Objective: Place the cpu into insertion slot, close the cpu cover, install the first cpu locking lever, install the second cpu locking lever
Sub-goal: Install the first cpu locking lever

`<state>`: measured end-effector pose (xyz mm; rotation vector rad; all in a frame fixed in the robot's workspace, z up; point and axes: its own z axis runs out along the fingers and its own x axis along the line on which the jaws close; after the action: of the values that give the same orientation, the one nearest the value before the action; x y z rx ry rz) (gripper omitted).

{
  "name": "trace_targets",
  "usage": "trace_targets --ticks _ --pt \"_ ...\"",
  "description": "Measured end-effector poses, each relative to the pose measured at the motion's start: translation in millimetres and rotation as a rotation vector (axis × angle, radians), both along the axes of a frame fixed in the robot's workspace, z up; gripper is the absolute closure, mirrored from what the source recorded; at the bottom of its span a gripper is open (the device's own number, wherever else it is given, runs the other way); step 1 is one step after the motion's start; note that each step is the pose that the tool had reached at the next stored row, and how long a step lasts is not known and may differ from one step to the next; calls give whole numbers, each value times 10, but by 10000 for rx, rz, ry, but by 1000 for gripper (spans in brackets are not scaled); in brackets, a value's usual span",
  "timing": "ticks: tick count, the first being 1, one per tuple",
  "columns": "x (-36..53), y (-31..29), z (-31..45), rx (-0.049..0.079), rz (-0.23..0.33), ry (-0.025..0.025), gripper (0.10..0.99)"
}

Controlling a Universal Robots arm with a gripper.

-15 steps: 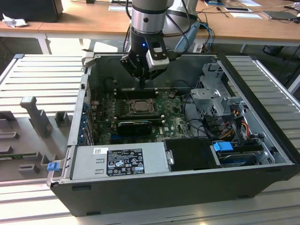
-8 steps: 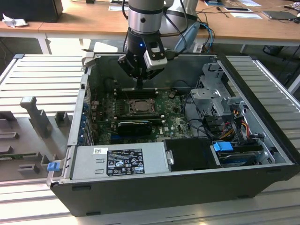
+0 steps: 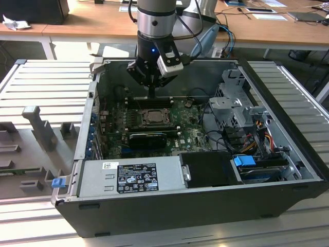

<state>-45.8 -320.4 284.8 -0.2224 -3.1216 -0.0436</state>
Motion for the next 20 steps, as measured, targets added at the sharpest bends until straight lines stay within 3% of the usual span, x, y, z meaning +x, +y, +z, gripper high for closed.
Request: trace_targets --ticks 2,4,7,8,20 --pt "-85 0 -11 100 0 -126 980" --pt "-114 1 -24 171 128 -131 980" --pt "-116 0 -74 177 1163 -121 980" --pt "-140 0 -90 178 1277 -120 980" --pt "-338 -1 -101 181 1280 -122 980"
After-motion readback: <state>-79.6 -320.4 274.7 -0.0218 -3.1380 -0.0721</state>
